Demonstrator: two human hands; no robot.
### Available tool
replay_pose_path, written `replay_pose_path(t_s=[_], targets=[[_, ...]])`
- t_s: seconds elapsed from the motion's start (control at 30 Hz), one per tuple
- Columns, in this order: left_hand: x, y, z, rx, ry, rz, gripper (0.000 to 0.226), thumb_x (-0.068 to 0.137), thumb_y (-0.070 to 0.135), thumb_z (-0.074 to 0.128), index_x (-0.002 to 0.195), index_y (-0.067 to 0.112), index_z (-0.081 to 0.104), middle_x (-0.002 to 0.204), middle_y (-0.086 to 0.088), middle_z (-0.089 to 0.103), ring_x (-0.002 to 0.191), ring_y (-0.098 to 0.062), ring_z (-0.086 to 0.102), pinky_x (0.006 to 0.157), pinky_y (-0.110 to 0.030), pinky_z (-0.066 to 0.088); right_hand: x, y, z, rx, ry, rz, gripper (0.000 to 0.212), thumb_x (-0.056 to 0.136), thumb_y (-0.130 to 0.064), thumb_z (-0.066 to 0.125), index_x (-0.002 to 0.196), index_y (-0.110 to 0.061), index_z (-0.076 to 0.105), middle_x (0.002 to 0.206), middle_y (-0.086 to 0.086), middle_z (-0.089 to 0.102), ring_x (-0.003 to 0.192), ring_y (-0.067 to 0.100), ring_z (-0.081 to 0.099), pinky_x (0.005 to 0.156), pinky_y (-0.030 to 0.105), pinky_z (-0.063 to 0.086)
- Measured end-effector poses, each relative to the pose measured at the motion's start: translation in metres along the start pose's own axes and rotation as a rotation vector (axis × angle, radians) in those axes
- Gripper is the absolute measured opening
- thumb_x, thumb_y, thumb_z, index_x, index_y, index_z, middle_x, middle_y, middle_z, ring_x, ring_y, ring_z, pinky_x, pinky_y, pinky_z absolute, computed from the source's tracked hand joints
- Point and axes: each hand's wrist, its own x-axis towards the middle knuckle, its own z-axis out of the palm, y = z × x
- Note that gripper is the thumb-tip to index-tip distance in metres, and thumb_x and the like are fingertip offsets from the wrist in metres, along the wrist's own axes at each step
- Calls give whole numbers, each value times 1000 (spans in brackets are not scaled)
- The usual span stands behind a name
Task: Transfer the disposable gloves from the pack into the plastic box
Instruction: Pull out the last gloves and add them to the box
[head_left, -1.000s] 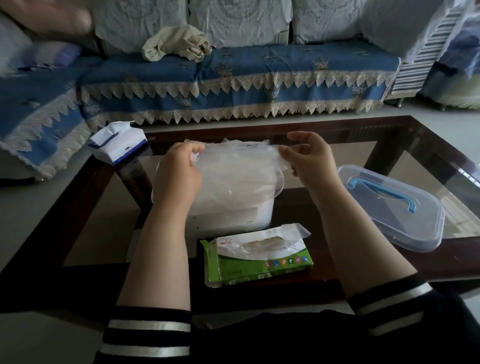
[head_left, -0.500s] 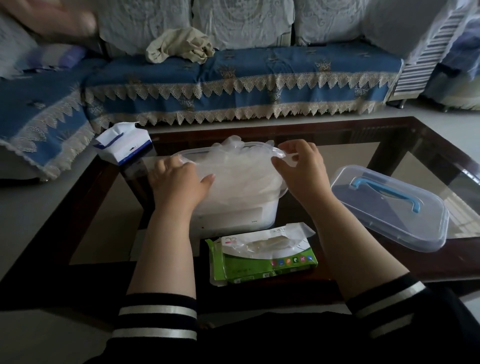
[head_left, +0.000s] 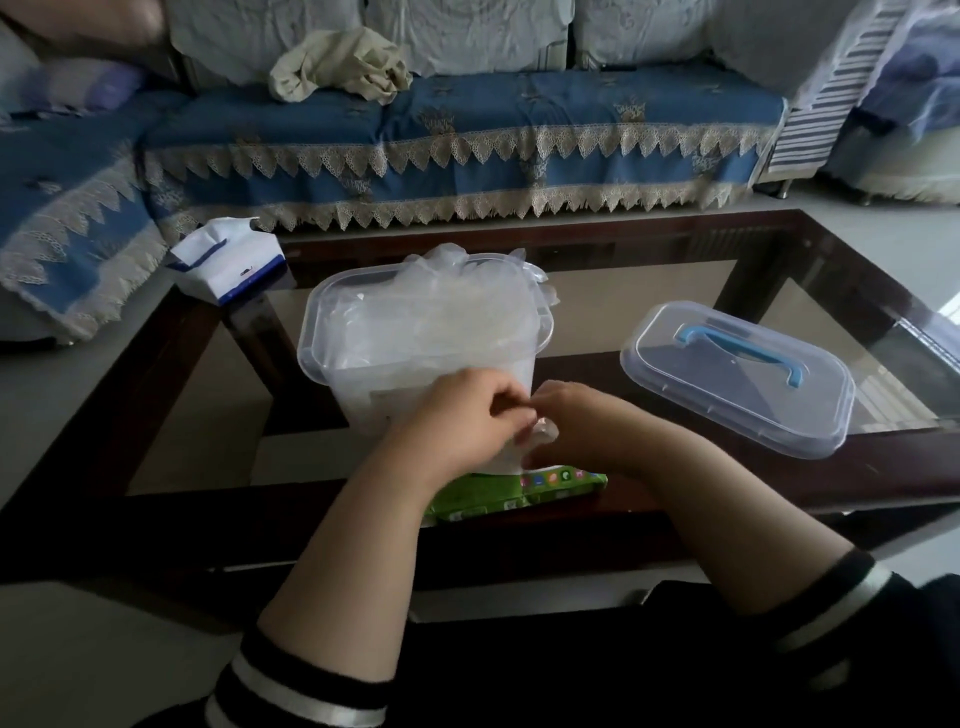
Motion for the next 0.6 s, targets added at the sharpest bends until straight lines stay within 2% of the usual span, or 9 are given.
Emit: replay_pose_path(t_s=[0.07, 0.13, 0.23, 0.33, 0.43, 0.53, 0.57, 0.6], targets=[[6, -6, 16, 56, -107, -43, 42, 84, 45, 71, 120, 26, 61, 120, 8, 64, 110, -14, 58, 97, -38, 48, 0, -2, 4, -3, 26, 20, 17, 85, -30, 65, 98, -22, 72, 111, 3, 55, 100, 20, 56, 87, 37, 48], [12, -12, 30, 94, -151, -49, 54, 81, 38, 76, 128, 26, 53, 129, 5, 60, 116, -18, 56, 97, -40, 47, 1, -3, 4, 18, 69, 33, 17, 87, -30, 63, 94, -19, 74, 106, 5, 59, 94, 21, 58, 84, 39, 49], [15, -20, 39, 50, -90, -19, 59, 75, 33, 80, 125, 28, 50, 121, 6, 64, 109, -19, 60, 91, -40, 49, 2, 2, 3, 128, 132, 42, 16, 84, -30, 69, 94, -19, 74, 97, 3, 65, 88, 19, 60, 80, 36, 49], [18, -21, 41, 69, -58, -6, 64, 67, 44, 78, 124, 29, 52, 114, 6, 64, 105, -18, 61, 85, -37, 51, 0, 3, -3, 351, 268, 38, 11, 84, -25, 70, 88, -15, 72, 85, 1, 68, 78, 14, 60, 74, 29, 46], [22, -22, 43, 150, -124, -8, 68, 69, 42, 79, 129, 26, 51, 121, 7, 62, 109, -17, 60, 88, -34, 51, -8, -3, -17, 668, 443, -18, 10, 90, -19, 65, 83, -12, 68, 76, 1, 69, 70, 10, 60, 70, 24, 50], [22, -24, 40, 20, -108, -21, 57, 75, 36, 80, 122, 20, 53, 118, 5, 62, 106, -15, 61, 93, -35, 50, -18, -5, -29, 1078, 561, -44, 11, 92, -16, 59, 84, -10, 64, 71, 0, 66, 69, 17, 61, 71, 31, 54], [23, -23, 36, -63, -100, -16, 48, 76, 35, 81, 115, 22, 55, 112, 7, 64, 102, -10, 61, 93, -30, 50, -19, -3, -32, 1175, 581, -30, 11, 91, -16, 59, 85, -8, 63, 71, 2, 65, 69, 19, 60, 71, 34, 55], [21, -19, 30, -145, -98, 4, 43, 76, 32, 82, 110, 24, 57, 104, 12, 63, 96, -1, 61, 88, -19, 50, -21, -2, -35, 1228, 595, -11, 12, 90, -17, 60, 86, -7, 63, 72, 4, 64, 69, 20, 60, 71, 36, 55]])
